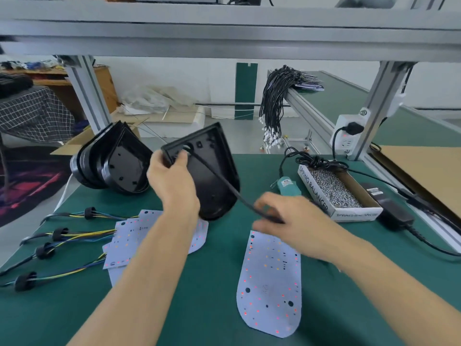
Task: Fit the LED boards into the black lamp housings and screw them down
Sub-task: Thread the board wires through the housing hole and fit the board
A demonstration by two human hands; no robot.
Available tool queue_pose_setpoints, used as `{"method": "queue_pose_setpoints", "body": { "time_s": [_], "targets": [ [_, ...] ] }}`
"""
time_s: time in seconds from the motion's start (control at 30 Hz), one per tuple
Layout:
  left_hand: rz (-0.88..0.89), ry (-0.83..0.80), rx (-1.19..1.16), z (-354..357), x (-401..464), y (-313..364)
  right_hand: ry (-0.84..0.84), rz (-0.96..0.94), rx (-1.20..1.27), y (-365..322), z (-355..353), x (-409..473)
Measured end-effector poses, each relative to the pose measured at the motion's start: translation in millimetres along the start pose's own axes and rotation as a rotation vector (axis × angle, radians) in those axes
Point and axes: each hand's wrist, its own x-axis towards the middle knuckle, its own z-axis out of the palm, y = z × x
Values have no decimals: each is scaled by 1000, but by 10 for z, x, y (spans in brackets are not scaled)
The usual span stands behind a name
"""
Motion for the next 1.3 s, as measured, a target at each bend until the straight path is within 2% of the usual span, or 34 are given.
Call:
{"method": "queue_pose_setpoints", "body": {
  "time_s": [0.07, 0.13, 0.2, 0.23, 0.3, 0.37, 0.43, 0.53, 0.6, 0.67, 0.73, 0.8, 0.9, 0.93, 1.0, 1.1, 1.2, 1.3],
  "targets": [
    [69, -55, -14, -23, -62, -7, 258, -51, 153, 45, -110, -26],
    [170, -236, -4, 34, -308, -51, 404, -91, 154, -52, -183, 129],
    [255, -412, 38, 134, -576, -87, 383, -66, -100, -202, -159, 380],
    [267, -433, 52, 178, -643, -91, 374, -44, -214, -251, -122, 478],
    [163, -356, -2, 222, -569, -51, 358, -51, -247, -260, -124, 517],
    [-1, -242, -125, 178, -357, 42, 331, -114, -161, -140, -202, 388],
    [-45, -153, -137, 83, -170, 111, 317, -142, -31, 97, -297, 263],
    [106, -197, -25, 47, -259, 116, 348, -125, 231, 242, -321, 232],
    [294, -386, 123, 89, -527, 77, 409, -176, 136, 133, -231, 323],
    [388, -513, 219, 139, -739, 19, 477, -218, -22, -22, -119, 407],
    [336, -469, 206, 161, -729, 18, 532, -192, 9, -75, -71, 430],
    [230, -345, 194, 146, -601, 64, 530, -159, 74, 39, -17, 395],
    [93, -198, 99, 78, -383, 150, 374, 6, 0, 363, 89, 285],
    [86, -174, 72, 51, -350, 167, 319, 82, 55, 457, 121, 237],
    [83, -158, 61, 29, -346, 188, 236, 164, 339, 542, 189, 167],
    [43, -178, 59, 61, -449, 171, 161, 134, 643, 478, 320, 180],
    [38, -194, 56, 91, -535, 130, 264, 68, 768, 358, 370, 231],
    [84, -165, 59, 84, -541, 98, 439, 51, 731, 347, 332, 215]
  ]
}}
